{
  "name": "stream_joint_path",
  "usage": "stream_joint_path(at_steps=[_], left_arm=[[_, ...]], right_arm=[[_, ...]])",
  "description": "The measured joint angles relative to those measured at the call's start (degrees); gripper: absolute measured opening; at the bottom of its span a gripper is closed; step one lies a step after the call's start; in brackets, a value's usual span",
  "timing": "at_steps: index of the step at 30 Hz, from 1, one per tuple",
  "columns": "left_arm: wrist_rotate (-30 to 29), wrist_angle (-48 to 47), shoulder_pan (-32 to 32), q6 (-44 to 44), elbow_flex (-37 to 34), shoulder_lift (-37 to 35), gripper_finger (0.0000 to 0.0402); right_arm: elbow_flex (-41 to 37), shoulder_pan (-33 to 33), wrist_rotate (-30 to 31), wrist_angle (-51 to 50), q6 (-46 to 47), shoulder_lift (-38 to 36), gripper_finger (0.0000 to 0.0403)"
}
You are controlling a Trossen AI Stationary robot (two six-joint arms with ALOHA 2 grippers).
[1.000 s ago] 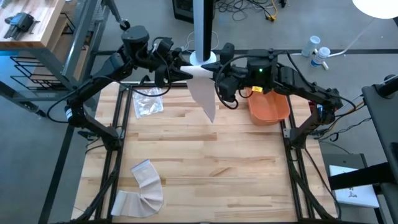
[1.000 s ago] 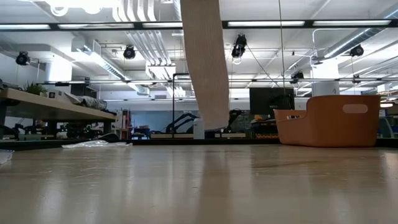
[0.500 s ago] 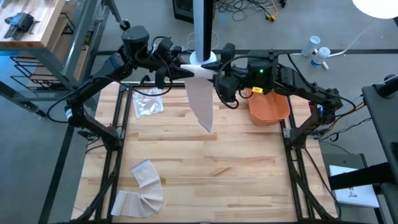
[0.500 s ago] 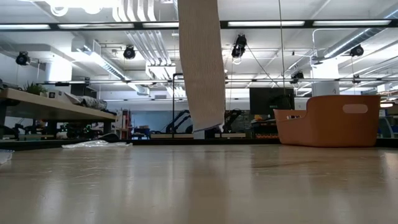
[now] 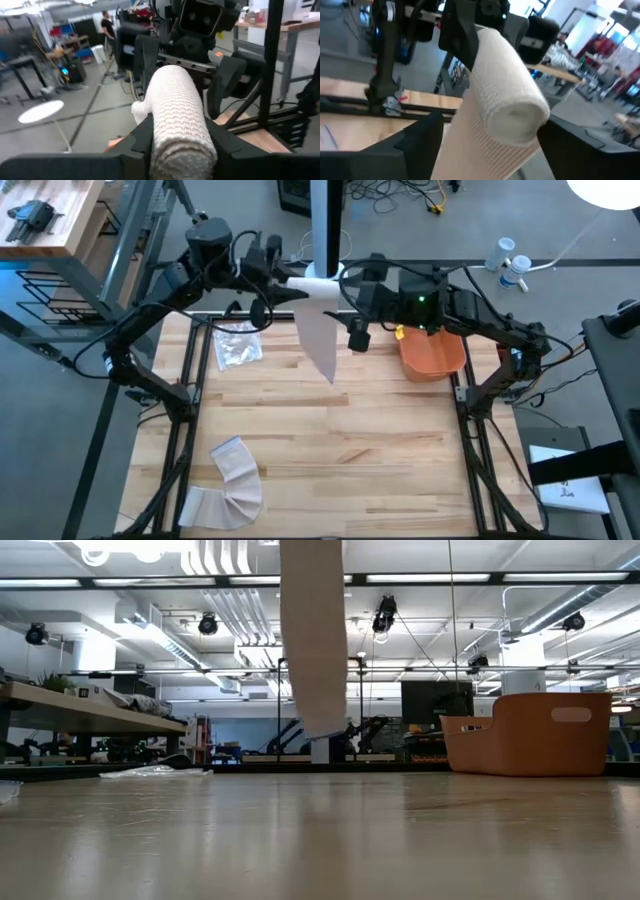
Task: Roll bandage
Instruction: Roll the center brown bandage
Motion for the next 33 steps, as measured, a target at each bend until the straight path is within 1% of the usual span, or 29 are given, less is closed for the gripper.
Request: stream_joint_path(at_steps=[3, 7, 12, 16, 20, 24, 27, 31, 33], left_arm=[[-0.55, 0.59, 0.04, 0.99, 1.02, -0.02, 0.0099], [-0.61, 0.65, 0.09, 3.37, 2.2, -0.24, 0.0095], [-0.55, 0.26, 0.04, 7.08, 2.73, -0.24, 0.0102], [-0.46, 0.02, -0.79, 13.92, 2.74, -0.44, 0.01], [-0.18, -0.19, -1.92, 20.78, 2.74, -0.44, 0.0094], [-0.2, -0.6, -2.74, 25.57, 2.74, -0.44, 0.0099], [-0.79, -0.91, -2.86, 26.21, 2.72, -0.82, 0.01], [-3.1, -1.66, -2.95, 26.18, 2.72, -1.31, 0.0096], [-3.17, -1.92, -2.95, 26.18, 2.7, -1.36, 0.0097]], right_arm=[[-0.08, 0.0, -0.17, 1.1, 2.47, -0.72, 0.031], [0.37, 0.04, -0.64, 4.56, 4.51, -1.84, 0.0306], [5.23, 0.04, -0.99, 6.74, 3.82, -1.49, 0.0296], [8.97, 0.01, -3.32, 6.95, 1.2, 0.54, 0.0296], [11.51, -0.11, -3.89, 5.21, -0.52, 3.97, 0.0297], [13.71, -0.11, -4.33, 1.09, 0.91, 5.78, 0.029], [14.36, -0.11, -4.68, -1.2, 3.27, 5.93, 0.0281], [14.23, -0.11, -5.36, -1.83, 6.35, 5.98, 0.0264], [14.23, -0.11, -6.23, -2.26, 7.73, 5.94, 0.0254]])
